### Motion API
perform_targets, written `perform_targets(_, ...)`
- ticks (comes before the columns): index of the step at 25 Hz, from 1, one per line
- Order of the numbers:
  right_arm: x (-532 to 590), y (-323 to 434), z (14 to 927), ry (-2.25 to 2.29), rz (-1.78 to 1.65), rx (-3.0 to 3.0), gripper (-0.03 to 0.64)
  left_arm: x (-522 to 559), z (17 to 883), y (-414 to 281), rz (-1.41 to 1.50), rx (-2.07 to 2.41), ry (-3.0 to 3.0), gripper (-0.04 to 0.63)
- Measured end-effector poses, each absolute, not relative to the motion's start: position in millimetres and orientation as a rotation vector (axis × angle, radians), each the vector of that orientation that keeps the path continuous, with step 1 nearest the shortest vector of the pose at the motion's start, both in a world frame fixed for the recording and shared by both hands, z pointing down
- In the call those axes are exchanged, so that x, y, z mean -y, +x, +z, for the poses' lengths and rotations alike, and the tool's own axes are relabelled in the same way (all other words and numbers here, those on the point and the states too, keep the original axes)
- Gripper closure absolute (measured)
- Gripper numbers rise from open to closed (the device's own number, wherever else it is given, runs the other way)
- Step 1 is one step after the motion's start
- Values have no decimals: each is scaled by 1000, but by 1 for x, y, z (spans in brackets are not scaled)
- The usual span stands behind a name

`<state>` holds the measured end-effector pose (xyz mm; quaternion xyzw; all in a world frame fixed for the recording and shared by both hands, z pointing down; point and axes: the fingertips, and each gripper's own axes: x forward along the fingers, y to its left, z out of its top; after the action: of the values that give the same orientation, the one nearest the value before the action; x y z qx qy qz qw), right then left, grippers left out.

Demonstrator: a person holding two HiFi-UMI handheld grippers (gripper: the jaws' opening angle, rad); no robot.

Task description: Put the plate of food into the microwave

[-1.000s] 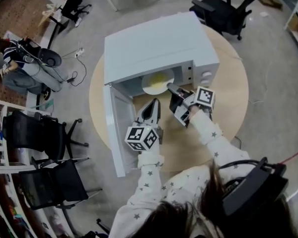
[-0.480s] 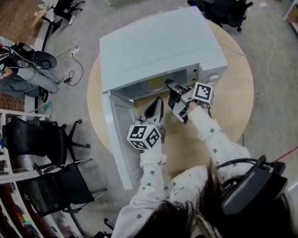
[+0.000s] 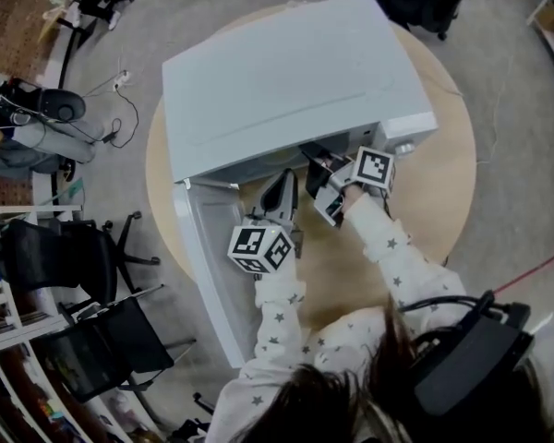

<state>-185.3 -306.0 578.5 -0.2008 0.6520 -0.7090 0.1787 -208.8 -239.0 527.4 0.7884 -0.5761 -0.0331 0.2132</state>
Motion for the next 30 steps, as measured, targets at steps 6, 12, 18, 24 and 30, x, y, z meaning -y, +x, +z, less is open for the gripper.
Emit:
perform_targets(6, 309, -189, 579, -678, -1938, -1875, 589, 239, 537, -210, -85, 1589, 2173, 600)
perform_targets(12, 308, -189, 582, -728, -1882, -1947, 589, 241, 538, -208, -88, 1574, 2178, 600)
perform_targets(18, 310, -191, 582, -779, -1818, -2027, 586, 240, 539, -211, -82, 1569, 2179, 600)
perform_targets(24, 308, -199, 580, -762, -1787, -2125, 494, 238, 540, -218, -85, 1573, 2173, 600)
perform_targets(30, 301, -204, 588, -825, -1818, -2261, 482, 234, 543, -221, -90, 1572, 2163, 600)
